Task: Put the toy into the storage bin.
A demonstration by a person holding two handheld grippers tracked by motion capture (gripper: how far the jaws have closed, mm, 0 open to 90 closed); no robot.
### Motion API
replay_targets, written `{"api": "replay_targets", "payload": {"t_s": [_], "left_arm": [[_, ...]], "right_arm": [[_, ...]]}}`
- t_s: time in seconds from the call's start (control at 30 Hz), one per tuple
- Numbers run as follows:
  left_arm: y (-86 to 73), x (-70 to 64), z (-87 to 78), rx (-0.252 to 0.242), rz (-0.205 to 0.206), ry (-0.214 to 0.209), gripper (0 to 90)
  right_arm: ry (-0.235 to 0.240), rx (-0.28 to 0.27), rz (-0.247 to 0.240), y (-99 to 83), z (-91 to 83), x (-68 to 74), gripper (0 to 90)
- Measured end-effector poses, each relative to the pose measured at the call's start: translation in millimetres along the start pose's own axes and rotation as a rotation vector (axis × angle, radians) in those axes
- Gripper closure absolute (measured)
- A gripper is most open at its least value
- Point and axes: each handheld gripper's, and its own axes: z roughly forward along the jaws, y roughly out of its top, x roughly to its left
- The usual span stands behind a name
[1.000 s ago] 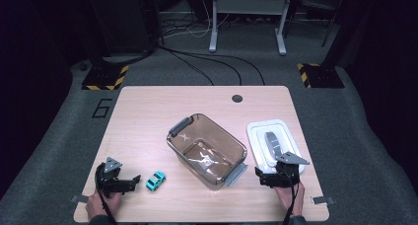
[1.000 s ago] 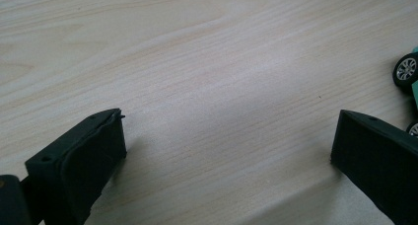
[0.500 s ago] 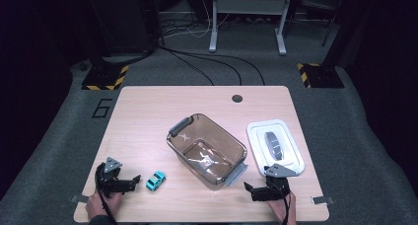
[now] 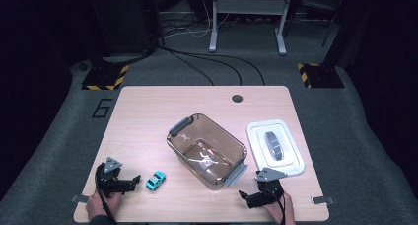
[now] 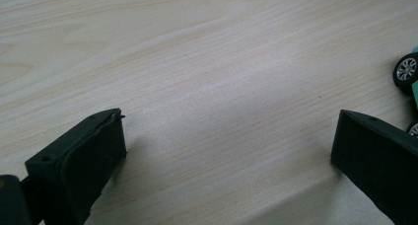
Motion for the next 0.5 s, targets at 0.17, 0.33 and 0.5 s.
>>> {"api": "replay_targets", "payload": {"t_s": [0.17,0.33,0.5], "left_arm": [[0.3,0.1,-0.5,0.007,0.002,-0.003,0.0],[0.4,-0.1,0.4,-0.003,-0.001,-0.001,0.0],[0.6,-0.7,-0.3,0.005,-0.004,0.006,0.1]], "right_arm": [[-0.038,0.059,-0.049,1.5,5.6,6.0,0.0],[-0.007,0.064,-0.027,1.1,5.9,2.9,1.3],[-0.002,0.067,-0.028,1.1,5.8,2.4,1.2]]}}
